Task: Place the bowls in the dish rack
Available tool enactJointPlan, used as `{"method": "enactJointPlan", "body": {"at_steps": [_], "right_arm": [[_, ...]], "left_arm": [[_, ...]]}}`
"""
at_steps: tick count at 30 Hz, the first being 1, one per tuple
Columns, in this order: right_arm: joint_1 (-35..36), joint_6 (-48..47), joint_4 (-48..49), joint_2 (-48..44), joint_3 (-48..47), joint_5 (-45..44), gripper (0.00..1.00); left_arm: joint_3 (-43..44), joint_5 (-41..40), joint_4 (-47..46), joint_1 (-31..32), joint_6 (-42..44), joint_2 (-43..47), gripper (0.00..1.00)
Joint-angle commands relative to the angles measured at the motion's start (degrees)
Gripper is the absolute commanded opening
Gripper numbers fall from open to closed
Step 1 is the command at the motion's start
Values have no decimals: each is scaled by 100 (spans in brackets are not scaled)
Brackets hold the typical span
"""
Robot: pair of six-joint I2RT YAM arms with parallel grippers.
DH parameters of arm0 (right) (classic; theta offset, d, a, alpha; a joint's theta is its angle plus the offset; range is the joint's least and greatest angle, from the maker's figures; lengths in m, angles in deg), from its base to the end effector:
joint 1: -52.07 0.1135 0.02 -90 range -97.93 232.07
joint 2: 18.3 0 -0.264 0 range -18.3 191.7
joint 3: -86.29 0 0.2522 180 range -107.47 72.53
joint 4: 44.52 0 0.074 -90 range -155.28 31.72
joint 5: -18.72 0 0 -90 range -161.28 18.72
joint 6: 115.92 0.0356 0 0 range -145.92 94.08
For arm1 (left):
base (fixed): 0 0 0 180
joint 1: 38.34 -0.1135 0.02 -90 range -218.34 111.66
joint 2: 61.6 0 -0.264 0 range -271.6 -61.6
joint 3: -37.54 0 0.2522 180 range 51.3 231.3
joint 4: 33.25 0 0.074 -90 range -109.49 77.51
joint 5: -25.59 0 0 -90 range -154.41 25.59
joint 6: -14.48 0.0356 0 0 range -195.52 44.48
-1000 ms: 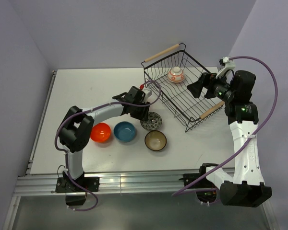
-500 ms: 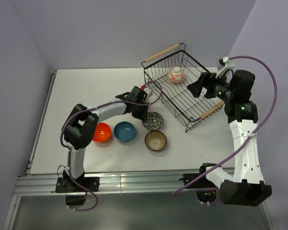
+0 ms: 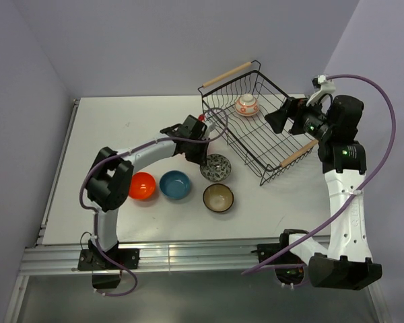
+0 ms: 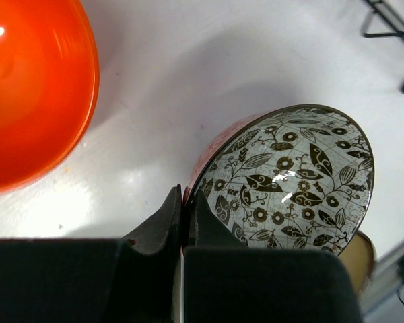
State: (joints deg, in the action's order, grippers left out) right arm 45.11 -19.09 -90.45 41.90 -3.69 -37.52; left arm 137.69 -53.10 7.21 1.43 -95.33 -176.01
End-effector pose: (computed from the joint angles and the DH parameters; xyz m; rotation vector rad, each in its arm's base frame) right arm 0.2081 -0.0055 0.4390 -0.1905 1.8278 0.5422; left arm 0.3310 -0.2846 0.2029 0.5373 2.5756 -0.6414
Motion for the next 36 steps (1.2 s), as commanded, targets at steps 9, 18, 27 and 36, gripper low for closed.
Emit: {"method": "enactJointPlan", "body": {"at_steps": [9,18,27,36], "right_arm": [[-33,582,430,-35,-481,1184,100],[1292,1417,1414,377,-182,1695,100],[2400,1988,1687,1274,-630,1836,100],[2937,1831,1450,1600,-578,1748,100]], "left_arm": [[177,381,213,-417,452,2106,0],[-492,863,-920,-944,654,3530,0],[-939,1803,-1351,-1340,470,4093,0],[-1265,1980,-1641,-1446,189,4252,0]]}}
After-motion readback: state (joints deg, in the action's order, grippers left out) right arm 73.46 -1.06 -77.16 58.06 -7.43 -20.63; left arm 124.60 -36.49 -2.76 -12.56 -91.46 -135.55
